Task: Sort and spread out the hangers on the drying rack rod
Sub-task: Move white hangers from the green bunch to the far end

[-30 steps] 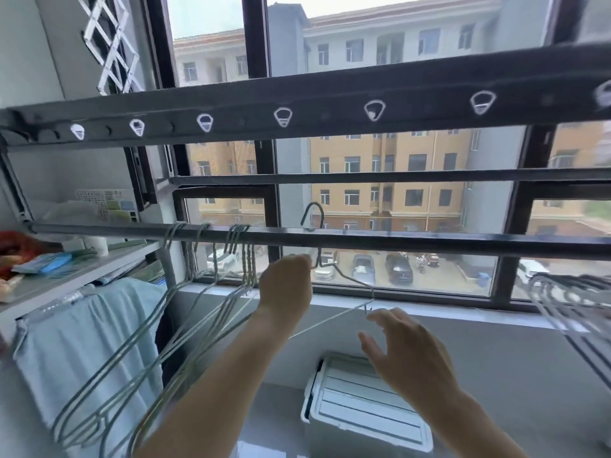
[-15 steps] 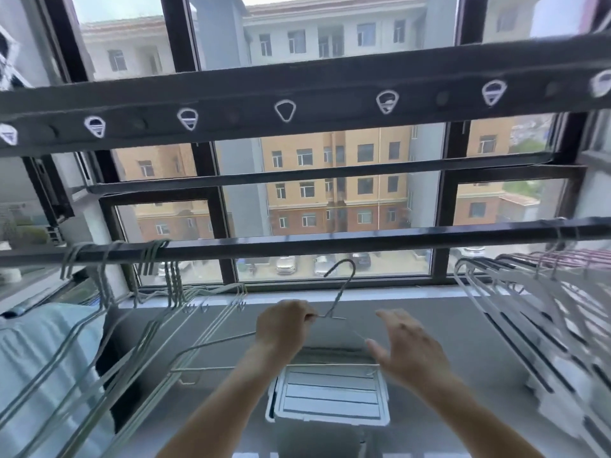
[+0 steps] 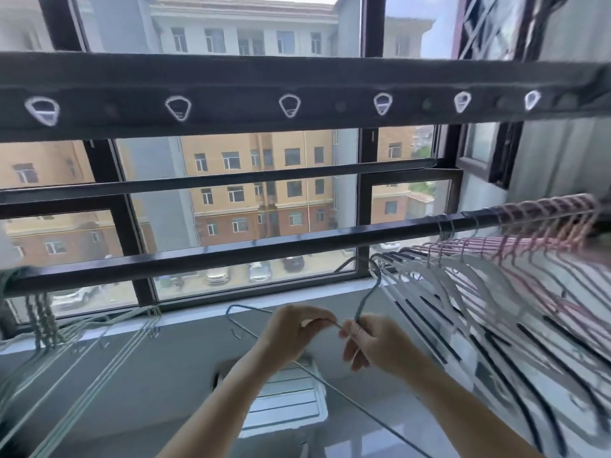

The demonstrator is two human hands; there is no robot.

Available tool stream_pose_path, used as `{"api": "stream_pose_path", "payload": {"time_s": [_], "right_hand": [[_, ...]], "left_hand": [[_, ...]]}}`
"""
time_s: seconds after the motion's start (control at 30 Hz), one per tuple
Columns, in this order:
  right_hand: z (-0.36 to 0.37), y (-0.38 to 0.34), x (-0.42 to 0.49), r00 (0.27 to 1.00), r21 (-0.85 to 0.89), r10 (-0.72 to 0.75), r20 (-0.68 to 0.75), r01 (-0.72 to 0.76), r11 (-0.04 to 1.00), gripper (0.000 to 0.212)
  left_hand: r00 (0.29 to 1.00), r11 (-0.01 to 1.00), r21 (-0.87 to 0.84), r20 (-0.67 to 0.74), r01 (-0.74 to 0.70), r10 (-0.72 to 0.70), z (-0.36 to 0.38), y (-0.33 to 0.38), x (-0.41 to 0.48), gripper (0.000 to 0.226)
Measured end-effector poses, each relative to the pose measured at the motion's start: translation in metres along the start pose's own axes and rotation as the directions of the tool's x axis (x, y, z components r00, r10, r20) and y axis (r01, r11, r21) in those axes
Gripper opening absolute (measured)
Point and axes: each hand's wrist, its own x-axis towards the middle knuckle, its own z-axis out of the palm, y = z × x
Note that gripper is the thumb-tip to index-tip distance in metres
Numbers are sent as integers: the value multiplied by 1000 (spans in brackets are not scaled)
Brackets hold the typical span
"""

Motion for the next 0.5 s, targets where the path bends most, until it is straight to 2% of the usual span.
{"api": "stream_pose_path", "payload": {"time_s": [0.1, 0.17, 0.23, 0.4, 0.5], "right_hand": [[-20, -7, -3, 985, -81, -14, -174, 0, 997, 27], [-34, -12, -3, 963, -44, -13, -268, 1, 999, 30], [-47, -18, -1, 940, -11, -5, -341, 1, 1000, 31], [-65, -27, 10, 908, -4, 65, -415, -74, 997, 29], [-66, -26, 19, 902, -42, 89, -423, -117, 992, 30]], "left_hand": [[999, 999, -36, -28, -24, 23, 9, 23, 24, 12], [998, 998, -52, -58, -22, 19, 13, 37, 41, 12], [996, 998, 2, -74, -56, 56, 18, 47, 57, 13], [1000, 994, 106, -13, -6, 7, 33, 56, 81, 32], [999, 995, 104, 46, -6, 1, 40, 54, 85, 42]]}}
